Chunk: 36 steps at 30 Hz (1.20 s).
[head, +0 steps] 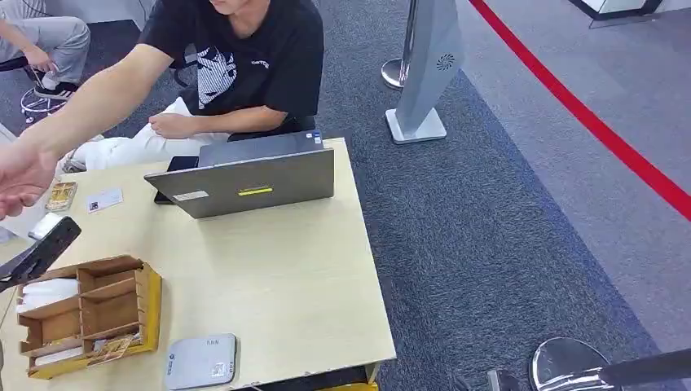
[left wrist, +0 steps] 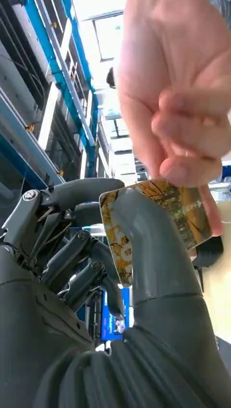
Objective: Pass the card to the sensor for recognition and then transmit it.
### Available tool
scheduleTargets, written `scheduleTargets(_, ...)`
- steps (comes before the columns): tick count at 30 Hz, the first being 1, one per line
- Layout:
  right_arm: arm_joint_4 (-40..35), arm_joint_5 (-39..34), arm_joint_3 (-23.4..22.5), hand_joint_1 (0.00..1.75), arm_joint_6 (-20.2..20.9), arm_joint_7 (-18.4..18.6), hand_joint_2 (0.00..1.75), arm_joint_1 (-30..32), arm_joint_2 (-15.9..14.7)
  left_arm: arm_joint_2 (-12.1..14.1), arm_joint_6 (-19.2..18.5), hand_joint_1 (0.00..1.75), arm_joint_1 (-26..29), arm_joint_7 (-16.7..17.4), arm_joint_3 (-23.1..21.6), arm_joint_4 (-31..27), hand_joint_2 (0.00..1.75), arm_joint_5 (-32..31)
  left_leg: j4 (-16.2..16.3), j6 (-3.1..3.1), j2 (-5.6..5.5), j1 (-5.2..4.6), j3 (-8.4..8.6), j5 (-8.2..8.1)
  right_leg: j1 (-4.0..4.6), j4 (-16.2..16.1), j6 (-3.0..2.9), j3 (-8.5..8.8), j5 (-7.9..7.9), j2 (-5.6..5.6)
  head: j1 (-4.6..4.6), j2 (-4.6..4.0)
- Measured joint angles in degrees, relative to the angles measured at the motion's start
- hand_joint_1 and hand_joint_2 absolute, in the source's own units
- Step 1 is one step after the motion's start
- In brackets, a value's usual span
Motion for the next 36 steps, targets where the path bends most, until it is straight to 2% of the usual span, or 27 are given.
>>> scheduleTargets(1,0.3,0.0,0.0,0.00,0.0,-0.1,1.75,-0.2,0.0,0.0,0.2,0.00,-0.1,0.0,0.0,0.4,1.75,0.0,0.0,0.00,0.00,0.00,0.00,-0.01,0.00,0.0,0.00,-0.01,0.00,0.00,-0.02,0.02)
scheduleTargets(8,1.6,-0.5,-0.1,0.00,-0.4,-0.9,1.75,-0.3,0.0,-0.5,3.4,0.00,0.1,-2.5,0.0,1.2,1.75,3.5,0.0,0.00,0.02,0.00,-0.05,-0.01,0.00,0.0,0.00,-0.04,0.00,0.01,-0.02,0.02)
scheduleTargets(11,1.6,-2.7,-0.1,0.00,-1.2,-1.0,1.75,0.2,0.0,-2.1,7.5,0.00,2.2,-4.9,1.0,-0.9,1.75,9.8,0.0,0.00,0.05,0.00,-0.07,-0.01,0.00,0.0,0.00,-0.04,0.00,0.04,-0.02,0.02)
scheduleTargets(13,1.3,-4.9,0.2,0.00,-2.5,-0.7,1.75,0.8,0.0,-3.8,9.7,0.00,4.4,-7.2,2.2,-4.3,1.75,15.8,0.0,0.03,0.04,0.00,-0.10,-0.04,0.00,0.0,0.01,-0.03,-0.02,0.03,0.00,0.02)
scheduleTargets(16,-1.4,-9.5,2.2,0.00,-5.7,0.9,1.75,3.5,0.0,-8.9,11.2,0.00,10.4,-11.7,5.7,-13.6,1.75,28.2,0.0,0.11,0.09,-0.01,-0.12,-0.17,-0.02,0.0,0.07,-0.06,-0.09,0.09,-0.04,0.02)
scheduleTargets(21,-5.4,-13.7,4.9,0.00,-9.4,1.7,1.75,6.5,0.0,-17.9,13.5,0.00,19.3,-19.1,14.6,-25.8,1.75,43.2,0.0,0.09,0.09,-0.04,-0.12,-0.32,-0.05,-0.1,0.14,-0.03,-0.22,0.10,0.00,0.02)
scheduleTargets(22,-6.1,-14.8,5.5,0.00,-10.1,1.7,1.75,7.1,0.0,-19.8,14.2,0.00,21.3,-20.8,17.0,-27.6,1.75,46.5,0.0,0.10,0.09,-0.04,-0.13,-0.33,-0.05,-0.1,0.15,-0.01,-0.25,0.09,0.04,0.02)
scheduleTargets(25,-7.9,-18.2,6.9,0.00,-12.0,1.7,1.75,8.2,0.0,-24.3,16.6,0.00,25.9,-21.7,26.5,-29.5,1.75,59.6,0.0,0.15,0.09,-0.05,-0.04,-0.37,-0.06,-0.1,0.12,-0.02,-0.31,0.09,0.02,0.02)
scheduleTargets(27,-8.5,-18.8,7.4,0.00,-12.3,1.7,1.75,8.7,0.0,-25.8,16.9,0.00,27.6,-22.3,31.2,-29.5,1.75,62.4,0.0,0.15,0.06,0.02,-0.05,-0.37,-0.05,-0.1,0.12,-0.07,-0.32,0.02,-0.02,0.02)
scheduleTargets(28,-8.9,-18.8,7.6,0.00,-12.5,1.6,1.75,8.7,0.0,-26.5,16.9,0.00,28.1,-20.4,33.3,-29.4,1.75,63.7,0.0,0.15,-0.03,0.00,-0.04,-0.37,-0.02,-0.1,0.11,-0.04,-0.36,-0.10,0.13,0.02)
scheduleTargets(30,-9.1,-18.4,7.7,0.00,-13.1,1.6,1.75,8.5,0.0,-27.5,17.0,0.00,29.2,-11.9,35.5,-28.6,1.75,68.6,0.0,0.16,-0.02,-0.01,0.01,-0.38,-0.02,-0.1,0.11,0.11,-0.36,-0.09,0.09,0.02)
scheduleTargets(32,-9.1,-16.7,7.3,0.00,-12.4,2.0,1.75,7.9,0.0,-28.4,19.5,0.00,29.7,-5.1,37.6,-24.0,1.75,74.8,0.0,0.16,0.05,-0.02,0.08,-0.38,-0.03,-0.1,0.08,0.15,-0.33,-0.04,0.00,0.02)
scheduleTargets(33,-9.0,-15.8,6.8,0.00,-11.6,2.2,1.75,7.5,0.0,-28.7,21.2,0.07,29.8,-3.6,38.5,-20.6,1.75,75.7,0.0,0.15,0.07,-0.01,0.11,-0.37,-0.03,-0.1,0.08,0.17,-0.33,-0.02,-0.02,0.02)
scheduleTargets(34,-8.8,-14.8,6.3,0.00,-10.7,2.3,1.75,7.0,0.0,-29.1,22.6,0.52,29.8,-1.7,39.5,-16.5,1.75,75.7,0.0,0.15,0.07,-0.01,0.15,-0.37,-0.02,-0.1,0.08,0.19,-0.33,-0.01,0.04,0.02)
scheduleTargets(36,-8.2,-12.9,5.1,0.00,-8.9,2.2,1.75,5.8,0.0,-29.7,23.1,0.52,29.3,3.3,41.4,-8.0,1.75,75.0,0.0,0.15,0.04,-0.02,0.23,-0.36,-0.03,-0.1,0.09,0.19,-0.34,-0.01,0.00,0.02)
